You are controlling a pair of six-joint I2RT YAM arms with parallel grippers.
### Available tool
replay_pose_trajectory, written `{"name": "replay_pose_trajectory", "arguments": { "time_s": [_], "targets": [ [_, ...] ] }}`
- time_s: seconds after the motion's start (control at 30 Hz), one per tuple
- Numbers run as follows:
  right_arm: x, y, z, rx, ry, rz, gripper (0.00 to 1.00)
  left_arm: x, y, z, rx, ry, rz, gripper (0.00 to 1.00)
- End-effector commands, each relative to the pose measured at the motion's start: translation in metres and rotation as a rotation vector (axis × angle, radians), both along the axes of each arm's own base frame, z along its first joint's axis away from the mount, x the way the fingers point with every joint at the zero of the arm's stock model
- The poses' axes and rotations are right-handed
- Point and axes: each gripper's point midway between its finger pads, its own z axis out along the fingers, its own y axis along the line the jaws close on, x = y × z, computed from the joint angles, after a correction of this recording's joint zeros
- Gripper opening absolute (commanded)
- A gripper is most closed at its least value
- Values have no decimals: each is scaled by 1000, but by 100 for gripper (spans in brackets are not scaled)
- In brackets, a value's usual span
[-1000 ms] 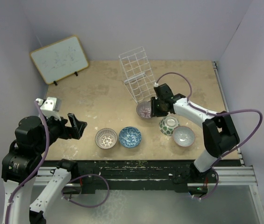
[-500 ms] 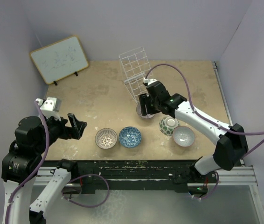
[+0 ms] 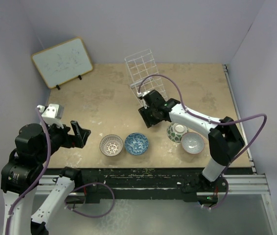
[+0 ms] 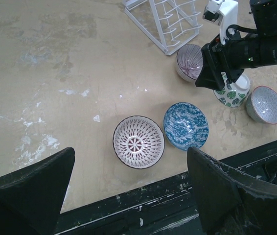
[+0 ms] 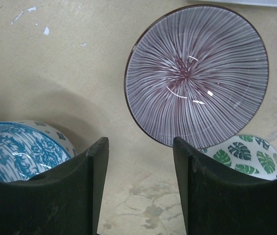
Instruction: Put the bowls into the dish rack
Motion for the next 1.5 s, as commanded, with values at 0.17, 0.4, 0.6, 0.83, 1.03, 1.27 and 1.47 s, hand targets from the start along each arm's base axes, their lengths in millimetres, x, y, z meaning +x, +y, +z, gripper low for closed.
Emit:
{"name": "replay_pose_trajectory", "arguments": {
  "time_s": [0.17,0.4,0.6,0.83,1.03,1.27,1.47],
  "targets": [
    [12,22,-6,-47,-44,94,58,-1,3,11,5,-43,9,99],
    [27,13,-19,-121,-81,34,57,0,4,10,10,-40,12,99],
    [30,9,-19,-129,-100,-18,30,3,3,10,11,-38,8,99],
    [25,27,-11,-4,-92,-5,0,3,1,11,9,-37,4,99],
    [25,56,42,248,-149,-2,0,3,1,12,7,-38,1,99],
    [34,65,97,594,-179,-28,0,1,2,14,9,-44,0,99],
    [38,36,154,996,-239,-57,0,2,1,16,8,-44,-5,99]
  ]
}}
